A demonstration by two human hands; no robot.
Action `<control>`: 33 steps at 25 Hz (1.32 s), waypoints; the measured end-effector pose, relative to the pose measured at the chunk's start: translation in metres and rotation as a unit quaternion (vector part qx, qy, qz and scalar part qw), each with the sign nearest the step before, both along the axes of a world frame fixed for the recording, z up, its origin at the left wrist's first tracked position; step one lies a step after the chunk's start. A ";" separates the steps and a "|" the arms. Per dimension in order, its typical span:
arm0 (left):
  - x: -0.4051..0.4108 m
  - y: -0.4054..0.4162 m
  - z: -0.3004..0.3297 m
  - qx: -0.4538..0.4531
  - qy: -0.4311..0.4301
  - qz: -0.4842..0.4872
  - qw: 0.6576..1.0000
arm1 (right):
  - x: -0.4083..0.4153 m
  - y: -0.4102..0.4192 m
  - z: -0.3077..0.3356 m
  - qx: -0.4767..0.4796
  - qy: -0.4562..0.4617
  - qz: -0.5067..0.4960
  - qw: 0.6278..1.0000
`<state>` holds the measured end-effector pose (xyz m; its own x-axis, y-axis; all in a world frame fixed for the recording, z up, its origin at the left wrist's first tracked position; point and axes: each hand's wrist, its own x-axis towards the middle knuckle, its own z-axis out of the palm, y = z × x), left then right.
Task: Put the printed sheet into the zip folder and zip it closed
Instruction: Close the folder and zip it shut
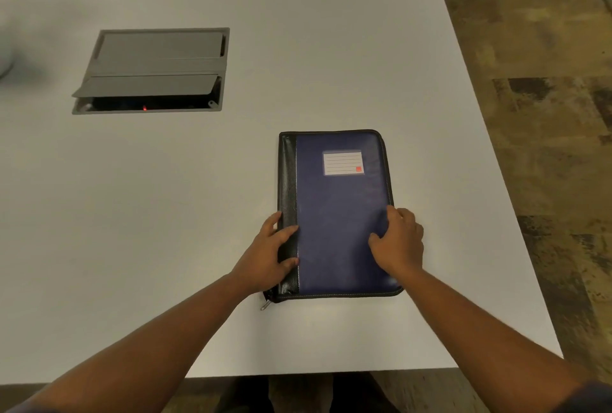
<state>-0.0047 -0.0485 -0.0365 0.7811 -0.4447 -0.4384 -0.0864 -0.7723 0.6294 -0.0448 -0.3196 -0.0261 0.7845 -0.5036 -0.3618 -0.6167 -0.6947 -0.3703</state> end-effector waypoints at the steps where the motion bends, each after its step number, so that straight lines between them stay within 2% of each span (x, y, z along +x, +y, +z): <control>1: -0.005 0.009 0.001 -0.020 -0.009 0.007 1.000 | -0.009 0.011 0.003 -0.032 -0.024 0.034 0.999; 3: -0.017 0.030 0.002 -0.057 -0.014 0.016 0.998 | -0.029 0.038 0.005 -0.030 -0.079 0.097 0.992; 6: -0.031 0.056 -0.003 -0.051 -0.017 -0.013 0.998 | -0.055 0.073 0.001 0.052 -0.107 0.146 0.982; 11: -0.049 0.070 -0.010 0.016 -0.037 -0.115 0.993 | -0.086 0.113 -0.008 0.139 -0.016 0.183 0.973; 13: -0.052 0.067 -0.012 0.029 -0.057 -0.128 0.990 | -0.094 0.123 -0.012 0.137 0.037 0.185 0.972; 16: -0.054 0.064 -0.014 0.044 -0.068 -0.140 0.987 | -0.097 0.131 -0.015 0.112 0.058 0.163 0.979; 19: -0.058 0.064 -0.015 0.030 -0.043 -0.120 0.991 | -0.094 0.136 -0.014 0.112 0.033 0.170 0.979; 26: -0.054 0.060 -0.015 -0.012 0.054 0.008 0.998 | -0.084 0.155 -0.016 0.164 0.049 0.179 0.969; 33: -0.046 0.063 -0.017 -0.021 0.098 0.008 0.995 | -0.077 0.176 -0.023 0.160 0.015 0.124 0.979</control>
<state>-0.0505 0.0148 -0.0535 0.6897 -0.4532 -0.5648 0.0537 -0.7458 0.6640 -0.1222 -0.1439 -0.0486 0.8549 -0.1561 -0.4948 -0.4579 -0.6754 -0.5780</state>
